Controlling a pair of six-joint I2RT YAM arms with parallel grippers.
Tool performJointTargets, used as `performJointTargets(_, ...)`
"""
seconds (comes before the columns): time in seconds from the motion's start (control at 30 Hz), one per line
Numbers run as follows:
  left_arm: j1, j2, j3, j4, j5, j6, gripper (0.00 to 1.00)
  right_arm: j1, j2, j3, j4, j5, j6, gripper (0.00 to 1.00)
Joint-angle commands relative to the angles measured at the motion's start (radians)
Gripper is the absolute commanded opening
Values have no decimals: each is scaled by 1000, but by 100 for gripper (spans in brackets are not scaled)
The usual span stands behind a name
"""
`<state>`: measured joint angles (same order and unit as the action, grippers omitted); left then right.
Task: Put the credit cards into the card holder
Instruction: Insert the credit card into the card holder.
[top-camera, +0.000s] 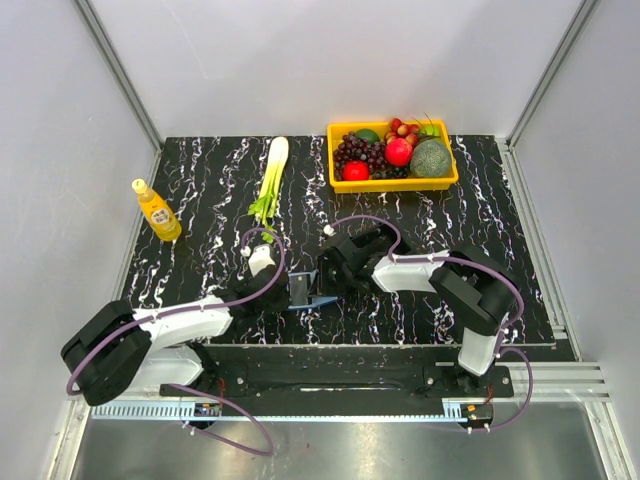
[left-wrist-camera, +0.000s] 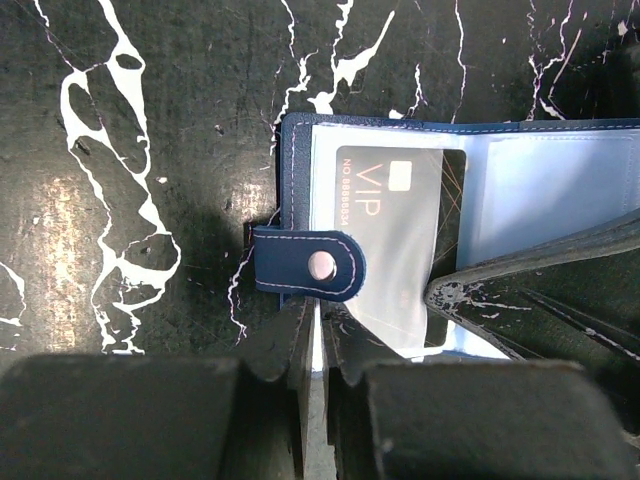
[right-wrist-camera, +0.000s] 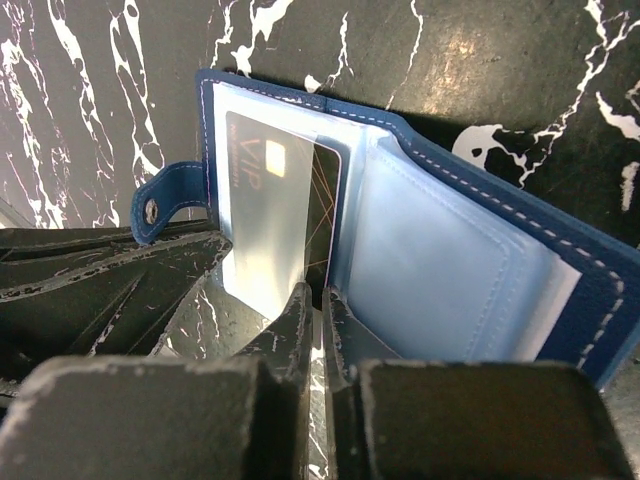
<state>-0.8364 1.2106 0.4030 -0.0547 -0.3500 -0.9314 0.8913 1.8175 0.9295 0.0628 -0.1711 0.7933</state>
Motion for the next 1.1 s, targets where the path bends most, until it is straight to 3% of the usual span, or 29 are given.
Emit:
performJointTargets(0.0, 0, -23, -10, 18, 22, -1, 13, 29, 39, 22, 23, -24, 1, 11)
performJointTargets(0.1, -1, -32, -15, 10, 14, -3, 14, 29, 20, 3, 23, -2, 6, 17)
performJointTargets(0.33, 3, -59, -38, 4, 6, -23, 15, 29, -17, -11, 52, -11, 9, 46)
performJointTargets(0.47, 5, -71, -49, 19, 14, -27, 15, 29, 2, 3, 51, -21, 9, 47)
performJointTargets(0.6, 8, -75, -62, 50, 29, -33, 15, 35, 5, 8, 66, -31, 6, 41)
performJointTargets(1.07, 10, -121, -99, 139, 42, -38, 15, 66, 62, 35, 109, -77, 35, 43)
